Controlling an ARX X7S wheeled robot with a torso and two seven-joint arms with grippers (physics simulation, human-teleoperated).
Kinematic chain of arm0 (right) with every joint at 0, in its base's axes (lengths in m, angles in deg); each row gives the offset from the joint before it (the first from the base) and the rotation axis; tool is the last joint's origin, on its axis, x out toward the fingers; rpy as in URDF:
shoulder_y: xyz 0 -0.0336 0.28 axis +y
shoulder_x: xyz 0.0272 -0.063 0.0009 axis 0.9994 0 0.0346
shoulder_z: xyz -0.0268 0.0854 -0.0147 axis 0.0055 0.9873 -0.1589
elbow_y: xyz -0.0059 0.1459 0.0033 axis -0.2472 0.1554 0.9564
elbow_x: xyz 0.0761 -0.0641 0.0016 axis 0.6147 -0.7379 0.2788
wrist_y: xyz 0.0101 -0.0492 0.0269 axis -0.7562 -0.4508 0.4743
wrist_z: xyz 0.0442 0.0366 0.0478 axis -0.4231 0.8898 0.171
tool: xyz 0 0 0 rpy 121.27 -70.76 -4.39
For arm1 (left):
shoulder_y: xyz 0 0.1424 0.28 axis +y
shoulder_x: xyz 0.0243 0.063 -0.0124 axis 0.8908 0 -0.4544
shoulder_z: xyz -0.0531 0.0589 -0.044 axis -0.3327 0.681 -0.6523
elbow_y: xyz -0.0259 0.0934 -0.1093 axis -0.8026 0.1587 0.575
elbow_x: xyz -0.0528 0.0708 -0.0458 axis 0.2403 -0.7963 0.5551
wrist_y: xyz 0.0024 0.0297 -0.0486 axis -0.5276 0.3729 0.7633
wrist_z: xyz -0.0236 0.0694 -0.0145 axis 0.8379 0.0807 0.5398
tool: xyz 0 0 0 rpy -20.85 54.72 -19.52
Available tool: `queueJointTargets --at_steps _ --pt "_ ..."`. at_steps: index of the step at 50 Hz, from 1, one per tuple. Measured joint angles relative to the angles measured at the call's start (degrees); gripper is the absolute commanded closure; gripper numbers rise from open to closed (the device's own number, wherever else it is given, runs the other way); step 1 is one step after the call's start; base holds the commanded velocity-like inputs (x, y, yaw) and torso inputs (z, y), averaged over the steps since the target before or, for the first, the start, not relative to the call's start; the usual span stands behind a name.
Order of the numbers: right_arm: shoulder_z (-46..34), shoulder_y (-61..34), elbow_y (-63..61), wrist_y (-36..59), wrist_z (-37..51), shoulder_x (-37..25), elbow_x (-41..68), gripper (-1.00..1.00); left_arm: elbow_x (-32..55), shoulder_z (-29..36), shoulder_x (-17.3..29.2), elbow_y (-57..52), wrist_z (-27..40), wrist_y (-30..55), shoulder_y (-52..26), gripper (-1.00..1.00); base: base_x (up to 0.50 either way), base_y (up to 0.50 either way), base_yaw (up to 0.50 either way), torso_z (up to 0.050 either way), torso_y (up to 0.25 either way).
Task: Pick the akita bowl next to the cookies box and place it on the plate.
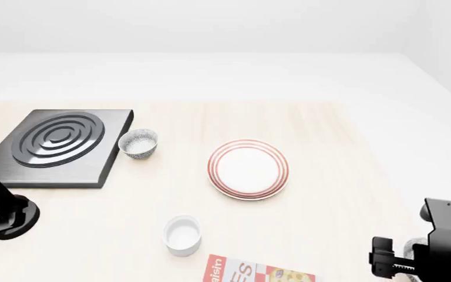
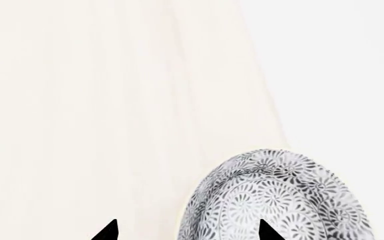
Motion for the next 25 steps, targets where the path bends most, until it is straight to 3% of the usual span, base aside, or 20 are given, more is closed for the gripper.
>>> queueJointTargets --at_steps 25 --pt "-4.1 1.6 2.3 -4.4 -5.5 1.4 -7.6 -1.00 -0.1 0.1 0.1 0.3 0.1 -0.3 0.2 -1.00 0.00 0.00 0.00 0.000 0.000"
